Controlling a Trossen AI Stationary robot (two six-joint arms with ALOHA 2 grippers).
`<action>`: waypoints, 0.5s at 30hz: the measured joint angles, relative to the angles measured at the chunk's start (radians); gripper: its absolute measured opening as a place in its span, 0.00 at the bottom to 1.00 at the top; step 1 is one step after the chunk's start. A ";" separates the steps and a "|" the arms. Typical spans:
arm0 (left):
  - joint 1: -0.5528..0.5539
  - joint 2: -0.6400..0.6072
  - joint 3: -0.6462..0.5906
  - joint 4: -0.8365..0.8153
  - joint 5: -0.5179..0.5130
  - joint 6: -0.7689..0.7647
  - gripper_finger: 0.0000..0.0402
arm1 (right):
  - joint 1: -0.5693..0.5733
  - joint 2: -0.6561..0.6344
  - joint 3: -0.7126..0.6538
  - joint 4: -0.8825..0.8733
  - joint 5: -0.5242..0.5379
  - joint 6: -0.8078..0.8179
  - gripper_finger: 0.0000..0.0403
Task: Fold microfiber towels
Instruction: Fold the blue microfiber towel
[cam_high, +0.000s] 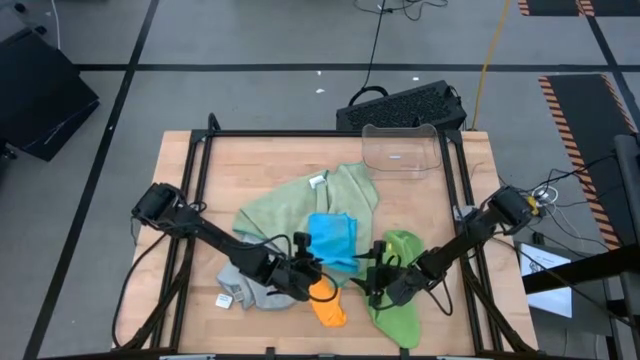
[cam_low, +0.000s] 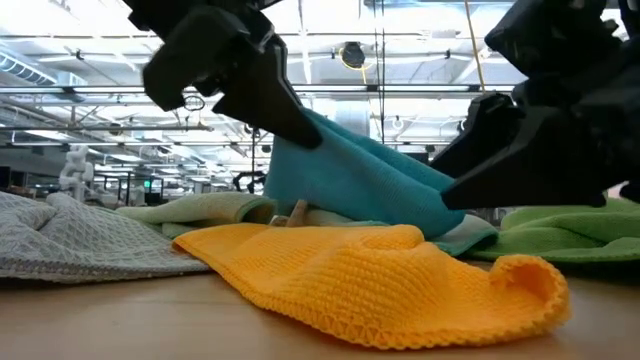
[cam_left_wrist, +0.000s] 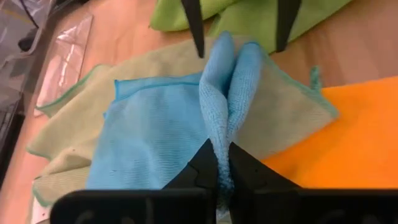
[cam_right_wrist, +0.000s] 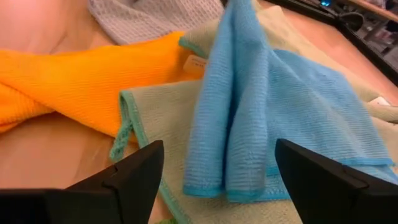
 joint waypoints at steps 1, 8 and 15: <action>0.001 0.000 0.000 -0.001 0.001 -0.008 0.03 | 0.000 0.007 0.000 0.006 0.001 -0.008 0.74; 0.002 0.000 0.000 0.008 -0.005 -0.017 0.04 | -0.024 0.018 0.000 0.030 -0.016 -0.015 0.66; 0.003 0.000 0.000 0.008 -0.010 -0.036 0.02 | -0.048 0.018 0.000 0.030 -0.022 -0.020 0.38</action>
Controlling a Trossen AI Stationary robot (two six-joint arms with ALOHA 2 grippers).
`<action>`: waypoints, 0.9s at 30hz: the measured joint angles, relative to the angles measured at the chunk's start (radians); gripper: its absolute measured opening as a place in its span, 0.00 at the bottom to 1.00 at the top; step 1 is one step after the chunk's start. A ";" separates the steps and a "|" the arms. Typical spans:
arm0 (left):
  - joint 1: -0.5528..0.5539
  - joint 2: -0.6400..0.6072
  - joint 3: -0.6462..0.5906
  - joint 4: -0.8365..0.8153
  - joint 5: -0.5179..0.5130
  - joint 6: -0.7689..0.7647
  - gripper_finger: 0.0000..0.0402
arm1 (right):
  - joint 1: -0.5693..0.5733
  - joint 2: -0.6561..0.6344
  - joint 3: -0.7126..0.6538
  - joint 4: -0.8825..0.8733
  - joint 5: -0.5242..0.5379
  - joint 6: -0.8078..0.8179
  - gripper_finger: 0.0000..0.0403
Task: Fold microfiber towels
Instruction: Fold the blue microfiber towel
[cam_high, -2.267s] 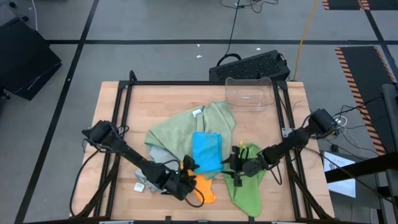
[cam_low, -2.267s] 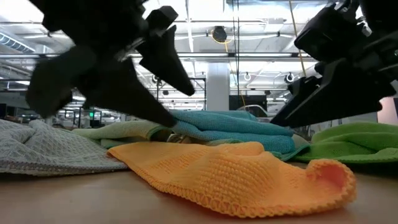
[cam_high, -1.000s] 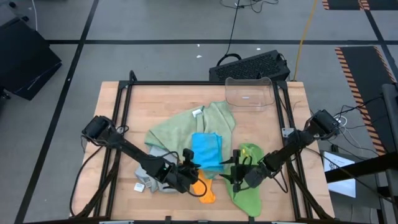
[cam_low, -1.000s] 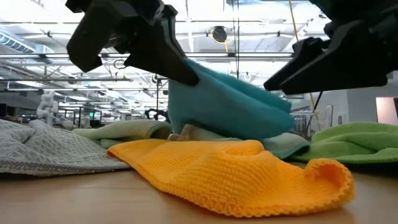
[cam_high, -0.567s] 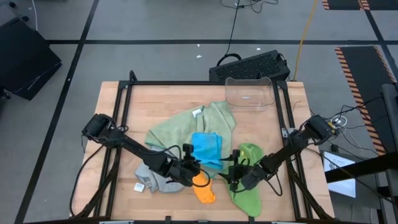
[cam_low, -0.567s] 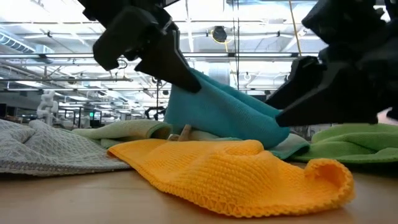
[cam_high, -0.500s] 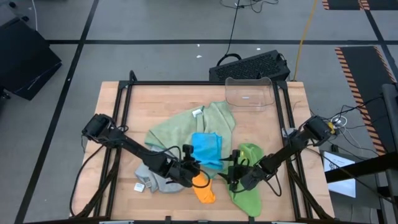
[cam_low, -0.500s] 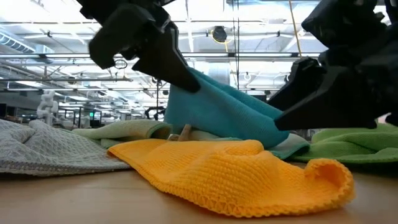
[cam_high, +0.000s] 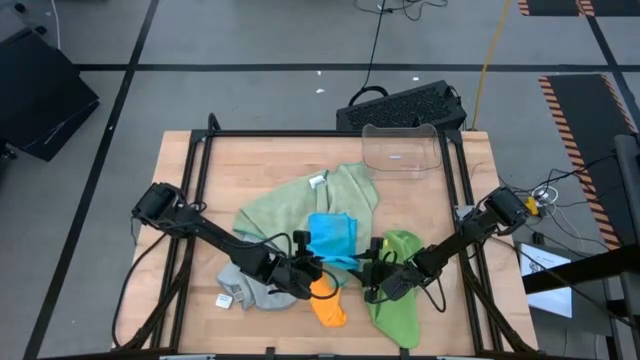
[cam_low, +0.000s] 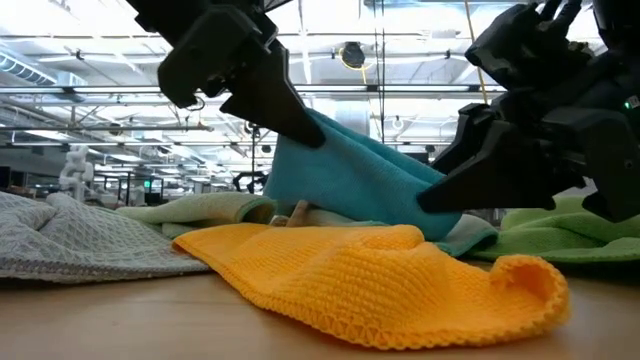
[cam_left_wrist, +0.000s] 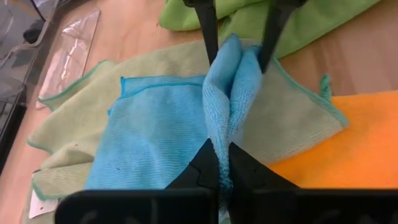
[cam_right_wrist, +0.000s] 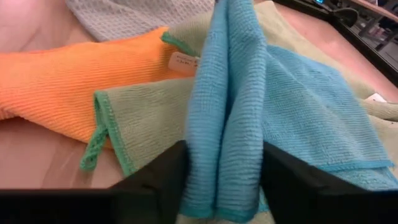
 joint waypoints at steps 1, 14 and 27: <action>0.000 0.000 0.000 0.000 0.000 -0.003 0.02 | 0.000 0.000 0.000 0.000 0.000 0.000 0.32; -0.017 -0.081 0.000 -0.094 0.029 -0.088 0.05 | -0.049 -0.125 0.000 -0.009 -0.189 0.001 0.02; 0.136 -0.122 0.000 -0.267 0.000 -0.103 0.05 | -0.363 -0.241 0.000 -0.150 -0.444 -0.052 0.02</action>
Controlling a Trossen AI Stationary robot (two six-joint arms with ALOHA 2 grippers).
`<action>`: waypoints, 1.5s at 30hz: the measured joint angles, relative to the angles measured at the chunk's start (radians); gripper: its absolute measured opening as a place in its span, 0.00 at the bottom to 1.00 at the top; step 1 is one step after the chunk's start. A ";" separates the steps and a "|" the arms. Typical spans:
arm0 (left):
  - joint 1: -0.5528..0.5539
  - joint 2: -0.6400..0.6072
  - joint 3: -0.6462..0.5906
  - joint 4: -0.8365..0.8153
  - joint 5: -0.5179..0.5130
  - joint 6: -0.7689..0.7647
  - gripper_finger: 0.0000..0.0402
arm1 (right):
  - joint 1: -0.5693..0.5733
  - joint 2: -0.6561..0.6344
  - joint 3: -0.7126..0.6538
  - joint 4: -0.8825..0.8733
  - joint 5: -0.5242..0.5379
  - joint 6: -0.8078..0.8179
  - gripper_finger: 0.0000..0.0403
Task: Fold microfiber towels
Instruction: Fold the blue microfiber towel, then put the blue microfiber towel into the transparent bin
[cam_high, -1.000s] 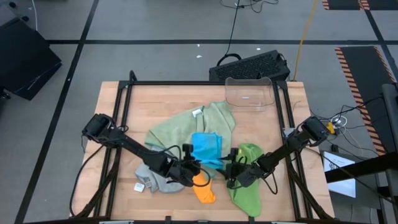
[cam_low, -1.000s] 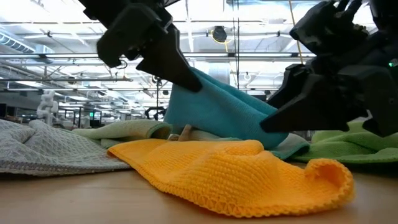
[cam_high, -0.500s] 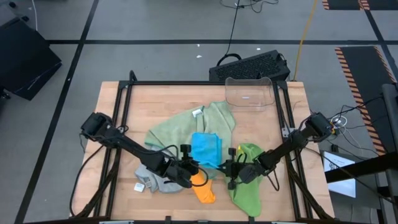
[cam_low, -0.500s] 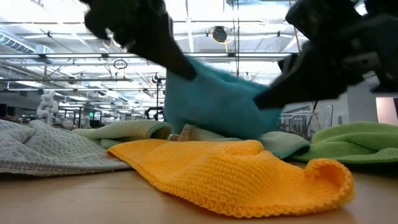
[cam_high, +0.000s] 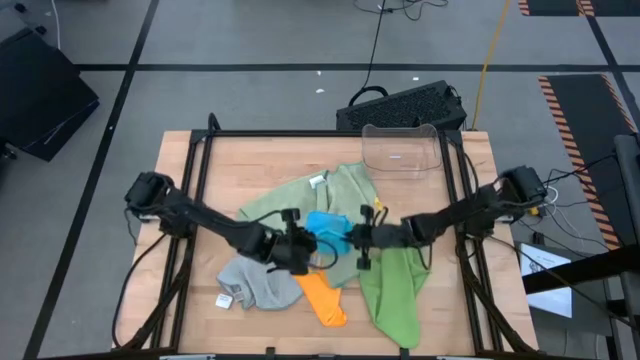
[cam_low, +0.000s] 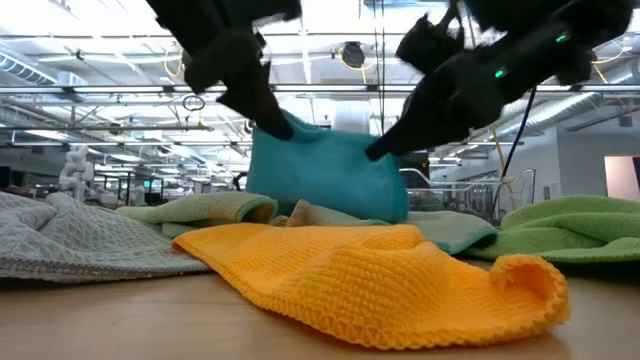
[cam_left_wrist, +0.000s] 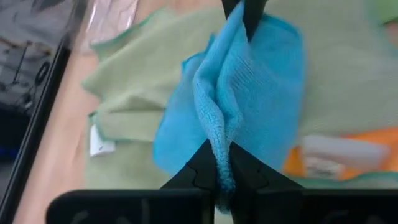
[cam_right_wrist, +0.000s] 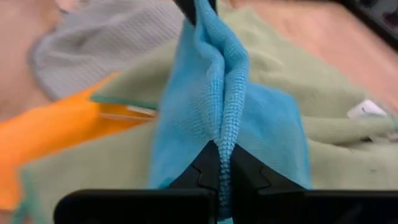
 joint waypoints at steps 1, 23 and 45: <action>0.018 0.000 0.000 -0.005 0.000 0.000 0.05 | -0.019 0.000 0.000 -0.009 -0.022 0.002 0.02; 0.181 -0.025 -0.029 -0.006 0.150 0.027 0.41 | -0.118 0.010 0.000 -0.092 0.000 0.023 0.24; -0.072 0.034 -0.142 0.252 0.002 0.314 0.45 | -0.071 -0.005 -0.002 -0.041 0.082 0.052 0.35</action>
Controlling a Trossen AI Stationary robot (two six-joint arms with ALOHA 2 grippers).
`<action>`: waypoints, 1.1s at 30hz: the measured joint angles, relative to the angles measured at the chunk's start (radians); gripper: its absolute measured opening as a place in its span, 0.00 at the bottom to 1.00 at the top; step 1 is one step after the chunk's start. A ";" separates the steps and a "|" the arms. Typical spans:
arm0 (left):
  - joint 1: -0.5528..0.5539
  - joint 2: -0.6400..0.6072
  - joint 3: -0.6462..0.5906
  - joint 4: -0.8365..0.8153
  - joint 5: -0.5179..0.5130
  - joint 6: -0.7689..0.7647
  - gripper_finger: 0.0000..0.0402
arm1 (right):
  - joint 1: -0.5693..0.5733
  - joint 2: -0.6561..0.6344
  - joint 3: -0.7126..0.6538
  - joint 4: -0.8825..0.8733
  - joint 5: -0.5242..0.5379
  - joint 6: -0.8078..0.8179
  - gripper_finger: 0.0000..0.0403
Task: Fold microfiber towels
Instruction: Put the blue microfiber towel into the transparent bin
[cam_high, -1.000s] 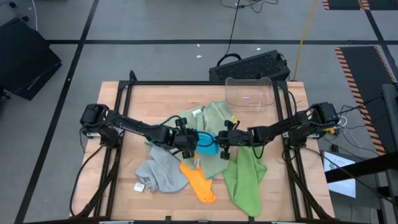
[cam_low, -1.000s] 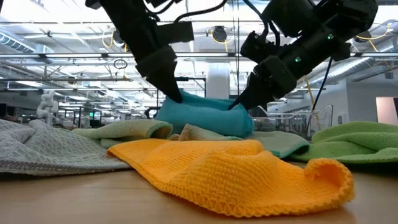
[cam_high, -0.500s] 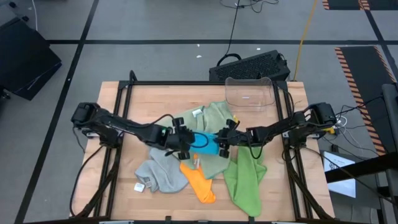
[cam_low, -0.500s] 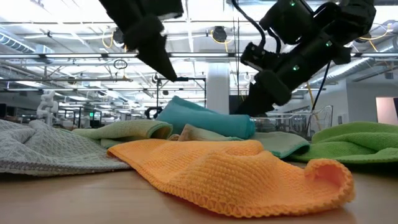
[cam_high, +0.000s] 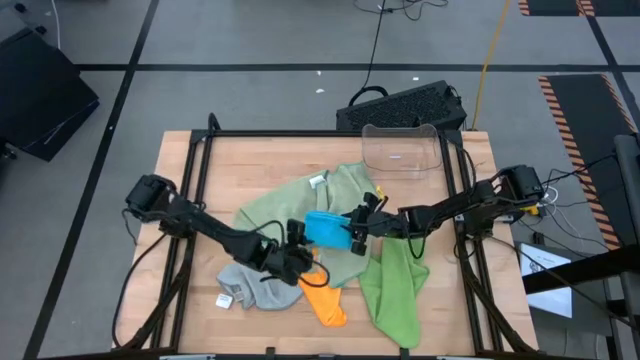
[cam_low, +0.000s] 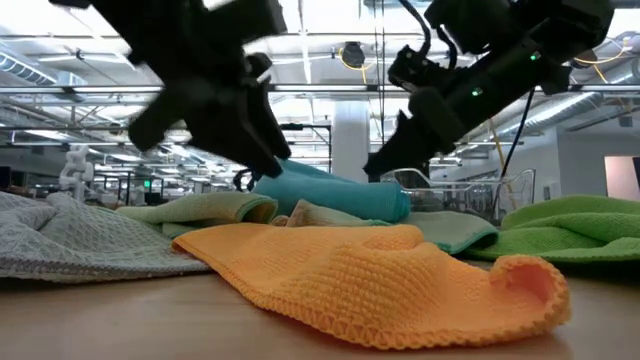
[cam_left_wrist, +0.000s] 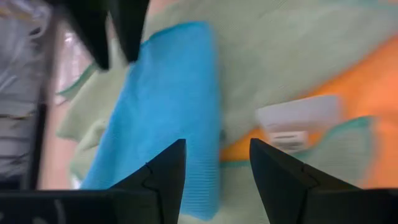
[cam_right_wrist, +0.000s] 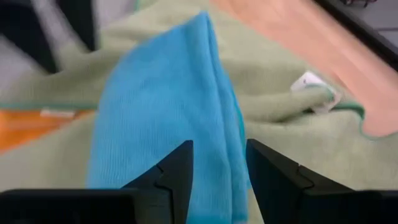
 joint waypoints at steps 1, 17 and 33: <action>0.000 0.010 0.000 0.009 -0.025 0.017 0.45 | 0.005 -0.002 0.000 0.010 0.002 0.002 0.35; 0.024 0.084 0.000 0.079 -0.086 0.055 0.47 | 0.053 -0.008 0.002 0.002 0.026 0.028 0.35; 0.074 0.084 -0.014 0.064 -0.103 0.030 0.76 | 0.094 -0.008 0.002 0.005 0.024 0.045 0.35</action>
